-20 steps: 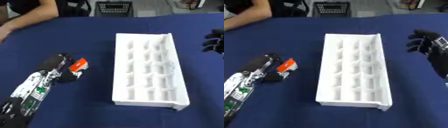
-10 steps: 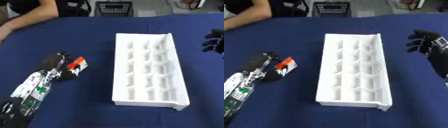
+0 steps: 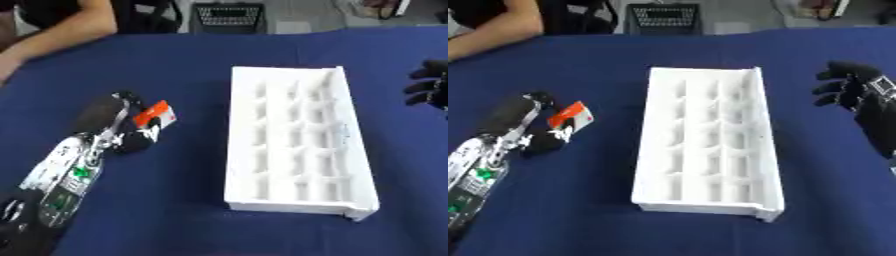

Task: Pick up objects on the table and place them in the box.

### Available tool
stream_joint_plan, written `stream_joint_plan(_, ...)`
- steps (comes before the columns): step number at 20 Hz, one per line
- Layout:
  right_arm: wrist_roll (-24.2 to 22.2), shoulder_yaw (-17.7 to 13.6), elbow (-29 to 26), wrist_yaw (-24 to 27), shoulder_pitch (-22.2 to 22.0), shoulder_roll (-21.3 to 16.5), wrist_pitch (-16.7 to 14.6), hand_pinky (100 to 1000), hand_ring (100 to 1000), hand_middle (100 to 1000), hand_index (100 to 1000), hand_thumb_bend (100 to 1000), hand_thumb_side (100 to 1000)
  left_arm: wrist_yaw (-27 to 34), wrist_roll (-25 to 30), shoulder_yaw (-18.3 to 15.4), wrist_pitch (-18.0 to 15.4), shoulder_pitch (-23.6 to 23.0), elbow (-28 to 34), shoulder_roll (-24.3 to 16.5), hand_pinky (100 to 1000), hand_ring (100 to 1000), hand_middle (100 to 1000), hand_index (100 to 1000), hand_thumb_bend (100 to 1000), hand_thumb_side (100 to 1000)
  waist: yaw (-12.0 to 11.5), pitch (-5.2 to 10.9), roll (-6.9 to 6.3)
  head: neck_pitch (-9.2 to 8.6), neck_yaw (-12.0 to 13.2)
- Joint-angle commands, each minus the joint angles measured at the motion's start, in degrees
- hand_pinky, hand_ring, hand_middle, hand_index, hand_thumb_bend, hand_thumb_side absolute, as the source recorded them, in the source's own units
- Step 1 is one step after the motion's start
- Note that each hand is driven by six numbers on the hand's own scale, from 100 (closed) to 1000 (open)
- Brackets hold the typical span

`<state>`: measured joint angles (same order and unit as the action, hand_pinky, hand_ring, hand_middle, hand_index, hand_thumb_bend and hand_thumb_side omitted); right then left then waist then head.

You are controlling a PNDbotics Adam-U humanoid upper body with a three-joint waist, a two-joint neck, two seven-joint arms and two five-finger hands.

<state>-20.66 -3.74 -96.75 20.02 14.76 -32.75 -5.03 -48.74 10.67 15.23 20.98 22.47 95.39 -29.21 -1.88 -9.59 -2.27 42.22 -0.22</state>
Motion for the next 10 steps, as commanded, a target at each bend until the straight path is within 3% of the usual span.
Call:
stream_joint_plan(1, -0.04, -0.62, -0.44, -0.15, 0.25, -1.34, -0.08, 650, 703, 734, 863, 100, 932, -0.44, -0.04, -0.53, -0.21, 1.75, 5.60, -1.94, 876, 805, 779, 542, 100, 452, 0.03, 1.00, 0.01, -0.57, 0.24)
stream_joint_plan(3, -0.06, -0.62, -0.44, -0.15, 0.24, -1.33, -0.07, 650, 703, 734, 863, 100, 932, 0.39, 0.44, 0.05, -0.40, 2.66, 8.35, -1.81, 876, 805, 778, 539, 100, 498, 0.06, 1.03, -0.01, -0.56, 0.29)
stream_joint_plan(4, -0.08, -0.60, -0.44, -0.14, 0.25, -1.32, -0.07, 650, 703, 734, 863, 100, 932, 0.82, 0.77, 0.41, -0.51, 3.10, 9.42, -1.69, 877, 806, 778, 541, 100, 453, 0.10, 1.04, -0.02, -0.54, 0.35)
stream_joint_plan(10, -0.22, -0.50, -0.41, -0.11, 0.27, -1.22, 0.01, 650, 703, 734, 863, 100, 932, 1.71, 3.85, 3.25, -1.77, 6.24, 11.75, 0.31, 876, 808, 780, 544, 100, 463, 0.44, 1.16, -0.08, -0.48, 0.55)
